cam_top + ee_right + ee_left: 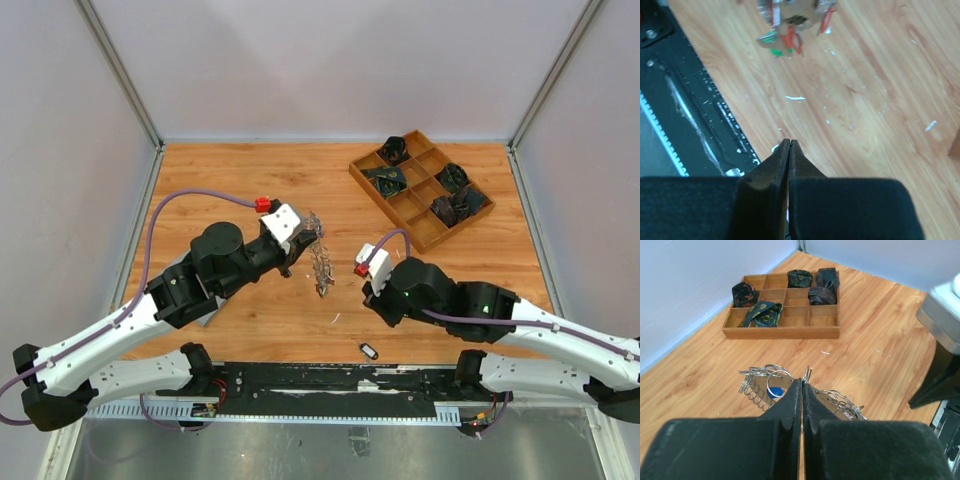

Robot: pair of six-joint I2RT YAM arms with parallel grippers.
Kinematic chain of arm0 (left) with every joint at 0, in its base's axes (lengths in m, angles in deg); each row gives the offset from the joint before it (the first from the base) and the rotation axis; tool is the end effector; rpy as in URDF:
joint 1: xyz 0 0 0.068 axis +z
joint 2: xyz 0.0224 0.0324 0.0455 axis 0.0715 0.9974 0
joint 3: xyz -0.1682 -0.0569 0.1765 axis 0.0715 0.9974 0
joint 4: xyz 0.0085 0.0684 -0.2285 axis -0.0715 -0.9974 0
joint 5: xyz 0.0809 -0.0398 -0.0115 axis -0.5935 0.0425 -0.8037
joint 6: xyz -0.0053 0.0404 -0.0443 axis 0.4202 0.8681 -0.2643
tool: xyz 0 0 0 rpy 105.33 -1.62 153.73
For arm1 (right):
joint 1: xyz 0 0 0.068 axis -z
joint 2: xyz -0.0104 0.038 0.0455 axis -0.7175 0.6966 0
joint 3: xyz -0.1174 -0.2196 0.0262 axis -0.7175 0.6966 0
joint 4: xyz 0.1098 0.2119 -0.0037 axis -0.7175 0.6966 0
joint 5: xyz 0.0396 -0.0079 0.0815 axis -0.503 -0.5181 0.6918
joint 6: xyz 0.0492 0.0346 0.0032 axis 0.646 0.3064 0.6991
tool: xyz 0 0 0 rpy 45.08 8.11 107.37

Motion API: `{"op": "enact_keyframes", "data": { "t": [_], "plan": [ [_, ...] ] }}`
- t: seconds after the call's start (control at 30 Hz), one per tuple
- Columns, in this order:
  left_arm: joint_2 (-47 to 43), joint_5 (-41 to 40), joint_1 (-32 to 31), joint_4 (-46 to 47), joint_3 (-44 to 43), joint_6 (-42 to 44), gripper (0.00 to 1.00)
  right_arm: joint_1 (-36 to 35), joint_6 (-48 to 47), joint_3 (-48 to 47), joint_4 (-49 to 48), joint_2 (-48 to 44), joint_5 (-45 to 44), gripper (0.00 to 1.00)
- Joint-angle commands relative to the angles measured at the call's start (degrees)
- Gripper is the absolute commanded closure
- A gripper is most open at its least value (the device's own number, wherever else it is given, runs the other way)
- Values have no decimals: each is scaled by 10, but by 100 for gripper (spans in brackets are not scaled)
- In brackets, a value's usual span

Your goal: Put the keys on the keyring

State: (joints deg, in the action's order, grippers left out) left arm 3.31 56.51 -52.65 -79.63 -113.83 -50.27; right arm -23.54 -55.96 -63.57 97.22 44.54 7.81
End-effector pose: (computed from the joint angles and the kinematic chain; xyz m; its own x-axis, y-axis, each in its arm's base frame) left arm 0.1128 -0.1618 0.3710 0.0509 0.1696 -0.9842 0.7624 0.6299 0.1480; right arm 0.0701 0.1718 0.3085 -0.3097 -0.4289 -0.8486 -0.8601 0.5069 0.0576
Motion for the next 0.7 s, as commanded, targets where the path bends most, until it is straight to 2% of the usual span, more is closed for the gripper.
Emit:
{"op": "enact_keyframes", "data": {
  "t": [0.0,0.07,0.27,0.4,0.67],
  "plan": [
    [-13,3,1,51,4,6,100,42,-5,-3,42,20,-21,94],
    [-16,-5,1,50,6,6,99,60,16,5,76,47,12,75],
    [-25,-30,1,47,6,6,99,62,56,65,26,103,99,61],
    [-28,-31,1,42,5,4,99,65,62,73,-3,167,139,56],
    [-33,-39,1,37,4,2,99,79,74,116,-87,232,170,56]
  ]
}}
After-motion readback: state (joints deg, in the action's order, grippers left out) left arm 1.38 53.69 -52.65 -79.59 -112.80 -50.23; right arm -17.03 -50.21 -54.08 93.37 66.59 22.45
